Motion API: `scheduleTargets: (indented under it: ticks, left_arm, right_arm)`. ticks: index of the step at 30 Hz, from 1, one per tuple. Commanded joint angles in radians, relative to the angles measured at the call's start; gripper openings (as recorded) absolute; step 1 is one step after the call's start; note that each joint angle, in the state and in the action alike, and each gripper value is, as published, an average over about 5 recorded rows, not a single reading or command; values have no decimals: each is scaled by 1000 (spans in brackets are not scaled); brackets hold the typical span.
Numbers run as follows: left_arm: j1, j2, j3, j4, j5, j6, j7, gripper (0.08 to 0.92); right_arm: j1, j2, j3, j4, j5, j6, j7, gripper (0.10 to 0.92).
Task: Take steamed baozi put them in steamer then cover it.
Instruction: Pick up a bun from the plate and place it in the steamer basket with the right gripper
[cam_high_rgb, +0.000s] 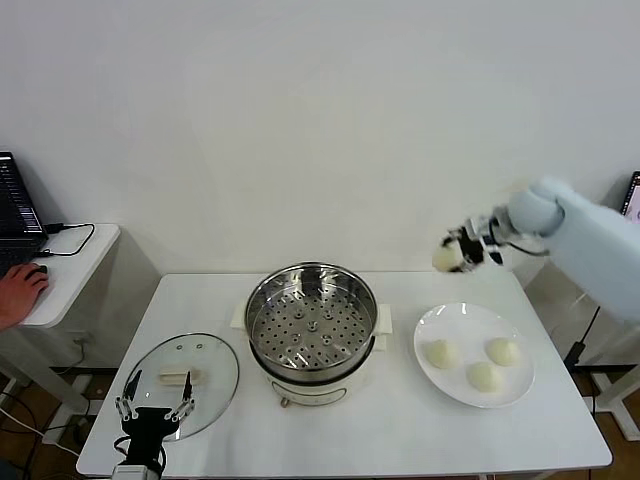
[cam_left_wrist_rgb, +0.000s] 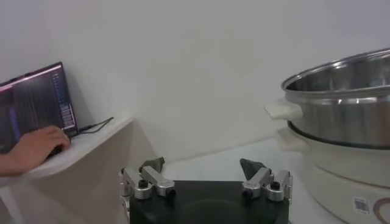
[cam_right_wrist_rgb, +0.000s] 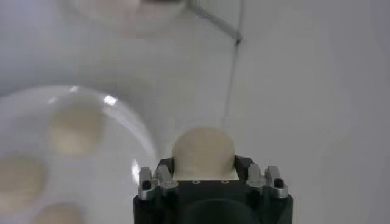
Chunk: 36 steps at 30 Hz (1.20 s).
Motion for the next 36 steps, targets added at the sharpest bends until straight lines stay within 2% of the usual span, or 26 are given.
scheduleTargets:
  ticks: [1,6,14,26,36]
  left_arm:
    - [0,-3,2,0,-9,-7,0,823]
    - [0,-4,-4,-1,-7,-8,0,823]
    - [-2,-5,-11,9,-7,-10,0,823]
    - [-6,-15,-16,21,-7,-21,-5,823]
    - [-17,-15,-16,25,-7,-21,-3,823]
  right_arm:
    - [201,209,-210,27,176,58,43,614]
    - [171,335,-258,-17,168,134,60,619]
    - [131,472,-334,-60,50,262,77,619]
    - [65,527,-357,-128,-235,446,92,628]
    - [36,537,-345,-176,-355,537,117,628]
